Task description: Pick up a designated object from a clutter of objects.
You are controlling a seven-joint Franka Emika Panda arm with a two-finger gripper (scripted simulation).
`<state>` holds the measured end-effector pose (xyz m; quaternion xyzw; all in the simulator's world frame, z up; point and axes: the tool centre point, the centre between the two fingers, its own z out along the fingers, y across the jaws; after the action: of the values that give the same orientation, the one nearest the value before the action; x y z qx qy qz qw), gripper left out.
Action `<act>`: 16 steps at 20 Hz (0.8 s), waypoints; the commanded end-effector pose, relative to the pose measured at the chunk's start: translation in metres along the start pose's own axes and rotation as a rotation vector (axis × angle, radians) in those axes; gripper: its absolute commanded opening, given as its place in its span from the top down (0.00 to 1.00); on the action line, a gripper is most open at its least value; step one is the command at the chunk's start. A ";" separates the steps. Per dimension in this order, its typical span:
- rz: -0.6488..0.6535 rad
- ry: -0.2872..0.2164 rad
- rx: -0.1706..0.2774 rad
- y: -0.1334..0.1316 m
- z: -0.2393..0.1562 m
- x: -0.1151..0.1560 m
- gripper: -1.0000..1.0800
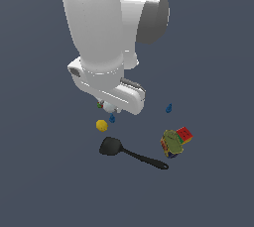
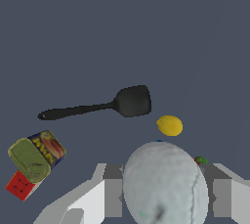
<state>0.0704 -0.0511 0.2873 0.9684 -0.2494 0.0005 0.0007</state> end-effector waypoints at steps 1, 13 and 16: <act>-0.001 -0.001 0.000 0.004 -0.017 0.012 1.00; -0.003 -0.001 0.000 0.018 -0.077 0.060 1.00; -0.003 -0.001 0.001 0.019 -0.086 0.068 1.00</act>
<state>0.1175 -0.0981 0.3684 0.9687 -0.2483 0.0002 0.0003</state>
